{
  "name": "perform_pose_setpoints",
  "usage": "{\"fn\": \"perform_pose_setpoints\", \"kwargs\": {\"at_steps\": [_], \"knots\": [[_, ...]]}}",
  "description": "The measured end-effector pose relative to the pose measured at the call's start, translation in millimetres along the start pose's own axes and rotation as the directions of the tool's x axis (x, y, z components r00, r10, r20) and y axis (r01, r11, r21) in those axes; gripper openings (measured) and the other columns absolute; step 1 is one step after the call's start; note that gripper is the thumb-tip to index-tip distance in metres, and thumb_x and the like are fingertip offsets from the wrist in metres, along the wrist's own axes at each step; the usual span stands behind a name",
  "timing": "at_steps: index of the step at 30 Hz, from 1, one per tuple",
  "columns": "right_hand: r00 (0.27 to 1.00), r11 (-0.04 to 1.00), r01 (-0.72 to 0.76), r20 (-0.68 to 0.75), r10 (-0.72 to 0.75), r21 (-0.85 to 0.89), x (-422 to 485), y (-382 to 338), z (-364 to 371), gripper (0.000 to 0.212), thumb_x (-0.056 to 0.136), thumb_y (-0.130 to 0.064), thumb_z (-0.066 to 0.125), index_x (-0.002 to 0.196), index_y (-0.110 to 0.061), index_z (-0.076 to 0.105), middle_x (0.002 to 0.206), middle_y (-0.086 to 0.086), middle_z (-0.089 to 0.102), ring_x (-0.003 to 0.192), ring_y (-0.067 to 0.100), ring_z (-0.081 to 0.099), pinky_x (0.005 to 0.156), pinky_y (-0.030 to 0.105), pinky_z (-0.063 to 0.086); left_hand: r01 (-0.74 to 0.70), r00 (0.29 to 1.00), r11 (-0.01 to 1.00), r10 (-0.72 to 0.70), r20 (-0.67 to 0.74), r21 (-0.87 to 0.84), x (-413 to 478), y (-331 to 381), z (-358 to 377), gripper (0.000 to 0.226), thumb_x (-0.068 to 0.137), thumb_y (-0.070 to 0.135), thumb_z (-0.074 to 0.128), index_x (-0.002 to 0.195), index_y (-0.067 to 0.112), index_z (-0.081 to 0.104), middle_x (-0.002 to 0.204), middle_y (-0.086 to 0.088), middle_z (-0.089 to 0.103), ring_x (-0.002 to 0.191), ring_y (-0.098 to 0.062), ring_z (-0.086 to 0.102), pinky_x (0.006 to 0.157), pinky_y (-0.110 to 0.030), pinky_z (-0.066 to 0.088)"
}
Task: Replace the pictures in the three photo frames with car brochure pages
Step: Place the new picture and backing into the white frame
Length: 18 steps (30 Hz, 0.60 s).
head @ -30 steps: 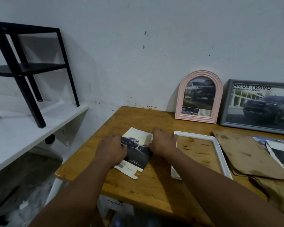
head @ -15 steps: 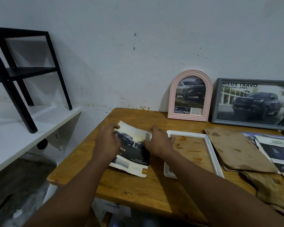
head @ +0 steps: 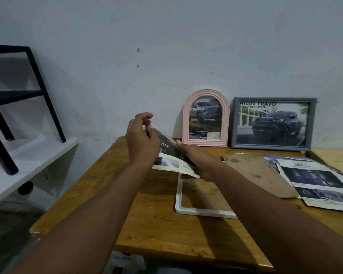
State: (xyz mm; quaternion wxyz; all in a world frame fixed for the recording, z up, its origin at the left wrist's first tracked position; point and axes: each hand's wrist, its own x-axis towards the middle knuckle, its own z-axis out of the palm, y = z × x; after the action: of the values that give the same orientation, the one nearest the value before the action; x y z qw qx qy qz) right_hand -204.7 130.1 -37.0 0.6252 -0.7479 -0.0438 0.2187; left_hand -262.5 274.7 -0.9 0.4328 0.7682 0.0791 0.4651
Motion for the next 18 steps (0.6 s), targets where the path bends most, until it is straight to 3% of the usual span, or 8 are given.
{"fn": "perform_pose_setpoints", "kwargs": {"at_steps": [3,7,11,15,18], "knots": [[0.991,0.996,0.088,-0.102,-0.086,0.014,-9,3,-24,0.034,0.093,-0.039,0.066,0.12,-0.021,0.056,0.115,0.007,0.064,0.102,0.024,0.063,0.081,0.037,0.058,0.025,0.992,1.0,-0.026,0.127,0.009,-4,3,15,0.029,0.099,0.005,0.058,0.124,0.019,0.061,0.117,-0.002,0.059,0.101,-0.01,0.057,0.068,0.001,0.043],[0.929,0.925,0.183,-0.249,-0.274,-0.334,-22,19,-60,0.04,0.093,-0.019,0.067,0.126,-0.023,0.044,0.114,0.004,0.056,0.095,0.014,0.058,0.065,0.023,0.049,0.071,0.895,0.992,-0.109,0.433,0.103,-34,-21,36,0.041,0.097,0.008,0.064,0.132,0.026,0.054,0.121,0.002,0.055,0.103,-0.011,0.058,0.067,-0.013,0.049],[0.912,0.795,0.052,-0.295,-0.284,-0.605,-31,48,-82,0.048,0.091,-0.02,0.067,0.133,-0.023,0.043,0.121,0.007,0.055,0.1,0.02,0.058,0.07,0.027,0.051,0.149,0.758,0.971,-0.233,0.609,0.186,-68,-42,48,0.055,0.096,0.01,0.065,0.142,0.033,0.047,0.124,0.004,0.056,0.108,-0.014,0.059,0.078,-0.027,0.059],[0.91,0.677,-0.025,-0.298,-0.29,-0.735,-39,72,-84,0.038,0.09,-0.018,0.066,0.126,-0.019,0.053,0.118,0.005,0.059,0.099,0.02,0.058,0.081,0.035,0.057,-0.029,0.678,0.965,-0.174,0.714,0.262,-80,-55,50,0.065,0.092,0.018,0.071,0.147,0.034,0.04,0.128,0.0,0.055,0.111,-0.017,0.058,0.09,-0.041,0.058],[0.894,0.604,-0.018,-0.283,-0.347,-0.797,-44,83,-80,0.036,0.089,-0.021,0.064,0.124,-0.018,0.055,0.114,0.005,0.059,0.097,0.019,0.057,0.081,0.034,0.055,-0.092,0.665,0.953,-0.157,0.73,0.289,-81,-59,50,0.06,0.094,0.021,0.069,0.146,0.031,0.042,0.131,-0.001,0.056,0.114,-0.018,0.058,0.093,-0.044,0.057]]}}
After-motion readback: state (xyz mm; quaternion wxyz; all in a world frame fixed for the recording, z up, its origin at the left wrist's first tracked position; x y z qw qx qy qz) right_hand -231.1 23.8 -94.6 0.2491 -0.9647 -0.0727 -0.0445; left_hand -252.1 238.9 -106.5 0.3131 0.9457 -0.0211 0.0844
